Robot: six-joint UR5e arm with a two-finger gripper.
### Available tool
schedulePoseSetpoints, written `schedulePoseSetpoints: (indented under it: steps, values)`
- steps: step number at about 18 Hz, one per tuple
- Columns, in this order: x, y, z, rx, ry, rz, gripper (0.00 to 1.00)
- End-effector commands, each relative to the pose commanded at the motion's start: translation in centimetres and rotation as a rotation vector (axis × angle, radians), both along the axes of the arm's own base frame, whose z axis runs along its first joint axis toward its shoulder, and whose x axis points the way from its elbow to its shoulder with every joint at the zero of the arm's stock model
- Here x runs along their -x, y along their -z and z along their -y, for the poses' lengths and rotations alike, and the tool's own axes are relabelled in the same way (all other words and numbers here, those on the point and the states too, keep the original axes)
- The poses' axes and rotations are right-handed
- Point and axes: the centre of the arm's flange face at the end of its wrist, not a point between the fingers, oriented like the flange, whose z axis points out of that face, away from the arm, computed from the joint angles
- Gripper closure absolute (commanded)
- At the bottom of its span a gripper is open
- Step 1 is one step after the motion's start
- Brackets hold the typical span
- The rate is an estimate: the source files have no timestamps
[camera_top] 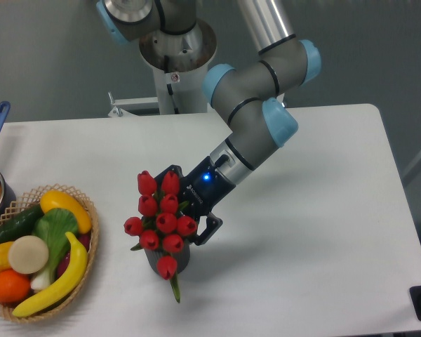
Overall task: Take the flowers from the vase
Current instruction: 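Close the gripper on the bunch of tulip stems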
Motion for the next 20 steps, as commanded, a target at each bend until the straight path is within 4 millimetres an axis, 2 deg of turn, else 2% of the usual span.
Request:
schedulePoseSetpoints:
  steps: [4,8,10,16,20]
  values:
    - [-0.16,-0.02,-0.06,-0.011,0.003,0.002,0.27]
    - [-0.24,0.0,-0.01,-0.011,0.003,0.002,0.34]
    - [-0.16,0.0,0.04,-0.011,0.002,0.002,0.42]
    - [-0.16,-0.09,0.24,-0.014,-0.001,0.004,0.49]
    - [-0.08,-0.2,0.4,-0.015,-0.004,0.003,0.49]
